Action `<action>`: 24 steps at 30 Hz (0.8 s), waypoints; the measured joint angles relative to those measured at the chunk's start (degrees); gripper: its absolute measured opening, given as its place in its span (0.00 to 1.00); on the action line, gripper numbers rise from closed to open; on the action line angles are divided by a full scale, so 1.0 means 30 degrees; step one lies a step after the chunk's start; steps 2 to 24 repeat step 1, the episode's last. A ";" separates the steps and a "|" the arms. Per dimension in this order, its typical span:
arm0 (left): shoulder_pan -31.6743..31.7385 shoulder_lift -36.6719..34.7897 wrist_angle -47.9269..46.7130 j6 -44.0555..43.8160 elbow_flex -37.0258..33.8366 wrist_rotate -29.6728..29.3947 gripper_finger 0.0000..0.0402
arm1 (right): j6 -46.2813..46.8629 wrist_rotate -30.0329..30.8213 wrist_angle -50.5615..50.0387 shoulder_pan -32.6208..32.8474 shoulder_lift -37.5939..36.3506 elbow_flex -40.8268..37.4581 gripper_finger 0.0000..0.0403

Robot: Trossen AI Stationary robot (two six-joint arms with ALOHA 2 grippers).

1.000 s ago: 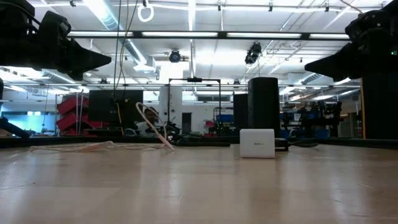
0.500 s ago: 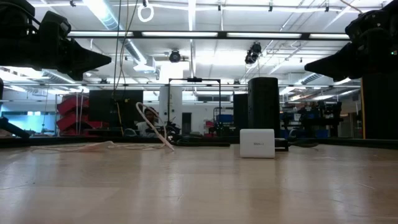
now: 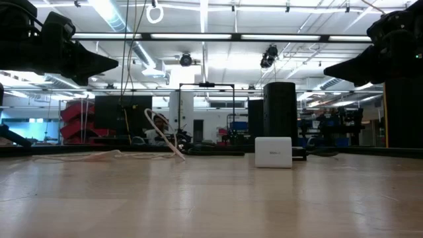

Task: Plug in charger
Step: Return to home position

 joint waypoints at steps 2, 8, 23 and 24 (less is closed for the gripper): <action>0.0000 -0.0007 0.0000 0.0000 0.0000 0.0000 0.00 | -0.0006 0.0000 0.0000 0.0000 0.0000 0.0000 0.09; 0.0000 -0.0007 0.0000 0.0000 0.0000 0.0000 0.00 | -0.0006 0.0000 0.0000 0.0000 0.0000 0.0000 0.09; 0.0000 -0.0007 0.0000 0.0000 0.0000 0.0000 0.00 | -0.0006 0.0000 0.0000 0.0000 0.0000 0.0000 0.09; 0.0000 -0.0007 0.0000 0.0000 0.0000 0.0000 0.00 | -0.0006 0.0000 0.0000 0.0000 0.0000 0.0000 0.09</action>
